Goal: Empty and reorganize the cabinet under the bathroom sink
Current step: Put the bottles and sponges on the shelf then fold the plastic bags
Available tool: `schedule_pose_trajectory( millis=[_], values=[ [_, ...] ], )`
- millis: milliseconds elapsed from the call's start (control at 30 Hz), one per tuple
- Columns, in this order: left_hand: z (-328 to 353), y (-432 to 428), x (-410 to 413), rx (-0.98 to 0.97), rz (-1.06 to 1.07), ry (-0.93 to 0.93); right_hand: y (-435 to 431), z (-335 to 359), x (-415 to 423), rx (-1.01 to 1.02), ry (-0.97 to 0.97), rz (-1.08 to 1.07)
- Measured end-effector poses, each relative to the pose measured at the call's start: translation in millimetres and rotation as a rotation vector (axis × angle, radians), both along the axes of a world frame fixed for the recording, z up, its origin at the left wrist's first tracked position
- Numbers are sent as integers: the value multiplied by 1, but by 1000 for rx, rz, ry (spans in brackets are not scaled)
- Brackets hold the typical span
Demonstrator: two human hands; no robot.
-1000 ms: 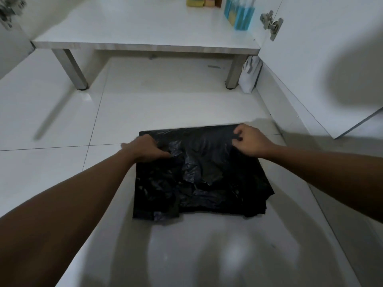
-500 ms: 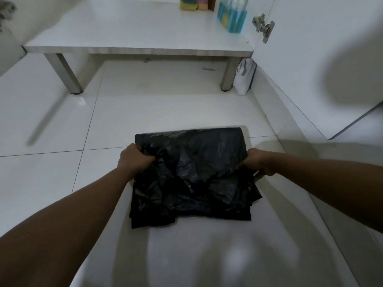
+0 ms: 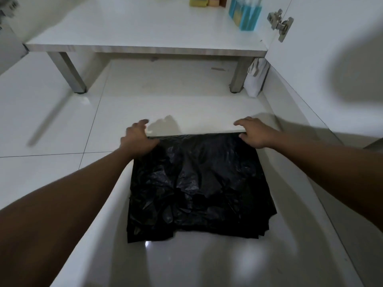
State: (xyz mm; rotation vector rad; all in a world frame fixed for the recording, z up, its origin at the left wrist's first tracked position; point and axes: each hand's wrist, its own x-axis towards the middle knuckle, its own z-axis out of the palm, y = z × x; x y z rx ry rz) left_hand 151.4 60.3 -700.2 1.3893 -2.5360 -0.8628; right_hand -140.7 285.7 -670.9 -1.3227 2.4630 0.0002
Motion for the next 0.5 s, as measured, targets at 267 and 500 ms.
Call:
schedule_pose_trajectory(
  millis=[267,500],
  values=[
    [5,-32,-52,47,-563,-555,-64,-15,1,340,-57,205],
    [3,-38,-64,-299,-450,-562,-79,-6,3,243,-33,190]
  ],
)
